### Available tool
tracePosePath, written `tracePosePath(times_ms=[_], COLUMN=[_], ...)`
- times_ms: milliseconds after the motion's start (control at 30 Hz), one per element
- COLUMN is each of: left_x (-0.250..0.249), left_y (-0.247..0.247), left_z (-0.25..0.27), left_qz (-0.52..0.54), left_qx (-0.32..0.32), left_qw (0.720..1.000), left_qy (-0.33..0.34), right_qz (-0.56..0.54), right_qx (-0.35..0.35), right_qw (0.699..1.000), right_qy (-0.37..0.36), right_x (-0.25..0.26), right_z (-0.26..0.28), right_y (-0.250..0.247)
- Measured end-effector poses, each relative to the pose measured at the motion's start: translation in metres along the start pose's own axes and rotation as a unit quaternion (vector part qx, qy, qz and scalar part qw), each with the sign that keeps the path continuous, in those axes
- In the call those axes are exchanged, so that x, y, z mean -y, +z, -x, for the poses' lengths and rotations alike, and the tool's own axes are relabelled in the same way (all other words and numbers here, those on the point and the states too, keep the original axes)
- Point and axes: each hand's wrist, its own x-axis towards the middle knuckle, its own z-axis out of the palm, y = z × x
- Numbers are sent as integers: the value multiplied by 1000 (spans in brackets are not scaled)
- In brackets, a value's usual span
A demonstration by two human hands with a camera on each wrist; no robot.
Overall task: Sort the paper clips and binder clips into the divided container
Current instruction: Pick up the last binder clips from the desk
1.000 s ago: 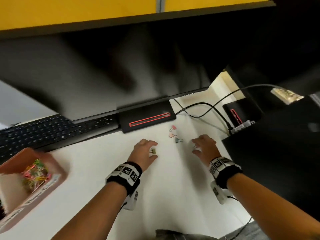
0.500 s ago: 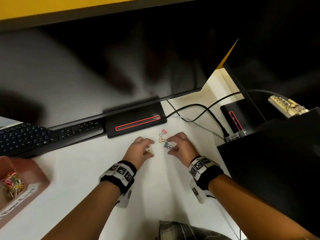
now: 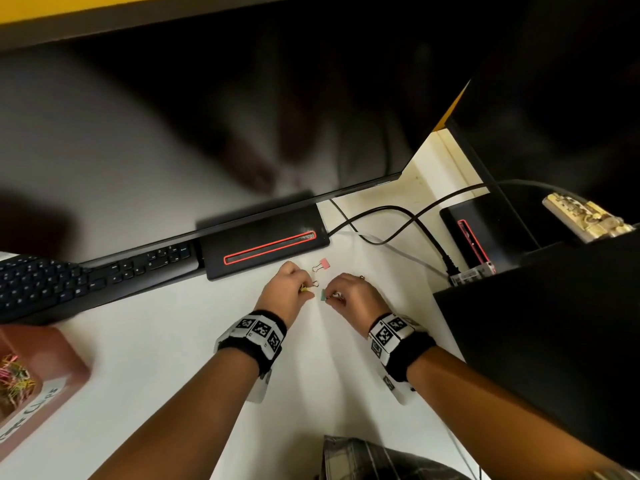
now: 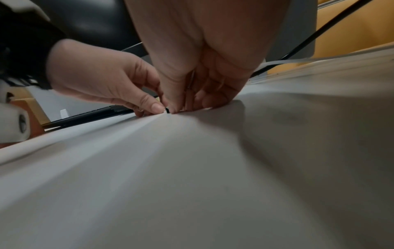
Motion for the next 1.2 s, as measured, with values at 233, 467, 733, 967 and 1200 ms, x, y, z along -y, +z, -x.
tracePosePath(times_ms=[233, 467, 733, 967, 1200], left_x=[12, 25, 38, 64, 132], left_y=[-7, -13, -28, -52, -115], left_z=[10, 22, 56, 122, 227], left_qz=[27, 52, 83, 106, 285], left_qx=[-13, -39, -63, -109, -207], left_qw=[997, 992, 984, 974, 899], left_qy=[-68, -105, -144, -169, -261], right_qz=[13, -9, 33, 73, 1], right_qx=[76, 17, 38, 128, 207], right_qw=[997, 998, 996, 988, 974], right_qy=[22, 63, 78, 38, -90], right_x=[4, 15, 23, 51, 170], right_z=[-5, -37, -41, 0, 19], right_y=[-8, -21, -12, 21, 101])
